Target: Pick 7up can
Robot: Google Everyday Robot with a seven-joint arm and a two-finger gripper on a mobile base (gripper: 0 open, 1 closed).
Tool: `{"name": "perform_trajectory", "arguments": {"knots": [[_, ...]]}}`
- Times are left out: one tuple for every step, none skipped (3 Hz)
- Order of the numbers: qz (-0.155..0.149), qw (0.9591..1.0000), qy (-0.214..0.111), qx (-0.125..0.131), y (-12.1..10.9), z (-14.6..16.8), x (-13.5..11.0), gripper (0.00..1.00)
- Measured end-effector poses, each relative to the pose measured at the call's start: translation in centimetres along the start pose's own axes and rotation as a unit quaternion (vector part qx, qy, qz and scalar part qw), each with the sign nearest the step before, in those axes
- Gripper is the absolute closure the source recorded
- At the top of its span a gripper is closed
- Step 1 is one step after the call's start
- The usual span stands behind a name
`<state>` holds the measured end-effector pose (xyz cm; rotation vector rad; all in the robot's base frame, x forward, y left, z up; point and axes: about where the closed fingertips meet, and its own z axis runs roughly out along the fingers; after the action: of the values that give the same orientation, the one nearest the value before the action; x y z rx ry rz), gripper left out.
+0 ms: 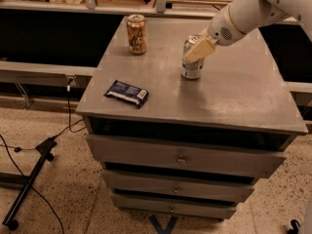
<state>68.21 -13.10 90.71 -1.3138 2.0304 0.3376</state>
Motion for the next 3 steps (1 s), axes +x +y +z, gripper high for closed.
{"name": "perform_trajectory", "arguments": {"knots": [[0.010,0.9998,-0.008,-0.016,0.1,-0.3,-0.5,0.67],[0.013,0.9985,-0.053,-0.007,-0.7,-3.7,-2.9,0.90],[0.001,0.9942,-0.102,0.033,-1.5,-9.6,-5.5,1.00]]}}
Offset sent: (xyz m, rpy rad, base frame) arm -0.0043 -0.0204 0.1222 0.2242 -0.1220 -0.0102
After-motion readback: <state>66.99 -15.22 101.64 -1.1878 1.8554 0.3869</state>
